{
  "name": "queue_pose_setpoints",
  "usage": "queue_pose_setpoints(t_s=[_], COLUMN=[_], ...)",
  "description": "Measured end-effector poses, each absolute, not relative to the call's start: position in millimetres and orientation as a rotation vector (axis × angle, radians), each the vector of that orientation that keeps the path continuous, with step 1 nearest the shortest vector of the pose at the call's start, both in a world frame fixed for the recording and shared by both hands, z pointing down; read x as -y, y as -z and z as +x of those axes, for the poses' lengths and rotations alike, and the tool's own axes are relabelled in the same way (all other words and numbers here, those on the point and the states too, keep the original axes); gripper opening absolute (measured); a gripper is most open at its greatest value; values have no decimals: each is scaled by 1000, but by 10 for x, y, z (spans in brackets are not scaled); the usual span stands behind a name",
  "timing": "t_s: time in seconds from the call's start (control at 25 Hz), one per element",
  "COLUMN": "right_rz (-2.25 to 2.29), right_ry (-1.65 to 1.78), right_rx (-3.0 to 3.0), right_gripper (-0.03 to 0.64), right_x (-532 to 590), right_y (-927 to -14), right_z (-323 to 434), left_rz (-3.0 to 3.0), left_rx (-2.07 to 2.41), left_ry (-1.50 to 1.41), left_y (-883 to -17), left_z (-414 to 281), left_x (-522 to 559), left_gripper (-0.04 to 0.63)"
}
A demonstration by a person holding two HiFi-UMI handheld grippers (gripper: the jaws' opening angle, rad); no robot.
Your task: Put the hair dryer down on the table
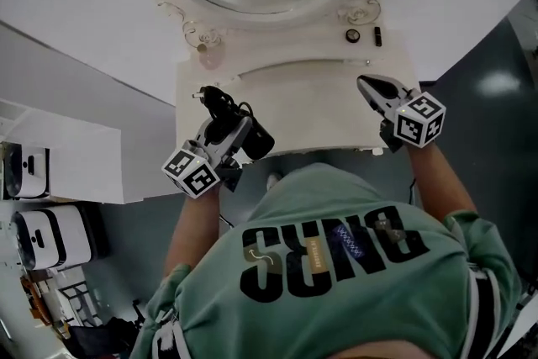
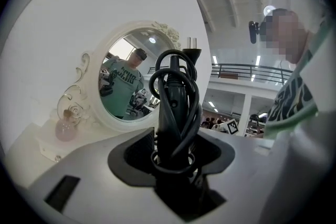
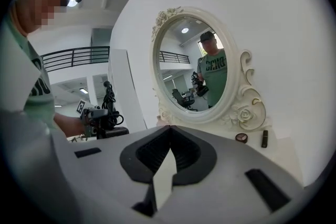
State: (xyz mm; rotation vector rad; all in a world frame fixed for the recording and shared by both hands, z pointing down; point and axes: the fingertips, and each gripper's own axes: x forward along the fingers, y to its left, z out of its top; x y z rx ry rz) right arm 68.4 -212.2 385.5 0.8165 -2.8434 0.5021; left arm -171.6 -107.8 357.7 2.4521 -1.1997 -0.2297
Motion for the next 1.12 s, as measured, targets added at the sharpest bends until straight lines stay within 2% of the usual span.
queue_pose_setpoints(t_s=[0.52, 0.76, 1.12], right_rz=[990, 978, 983], right_ry=[-420, -395, -409], right_rx=[2838, 2832, 2801], right_gripper=[-6, -6, -6], right_x=[2248, 2407, 2695], right_y=[-3552, -3561, -3872], right_z=[646, 639, 732], left_rz=[2615, 2701, 2627], left_rx=[1141, 1073, 859], left_ry=[86, -365, -930], left_y=[-3283, -3448, -4180], left_z=[-2184, -2163, -1922], left_x=[1371, 1648, 2107], left_gripper=[212, 212, 212])
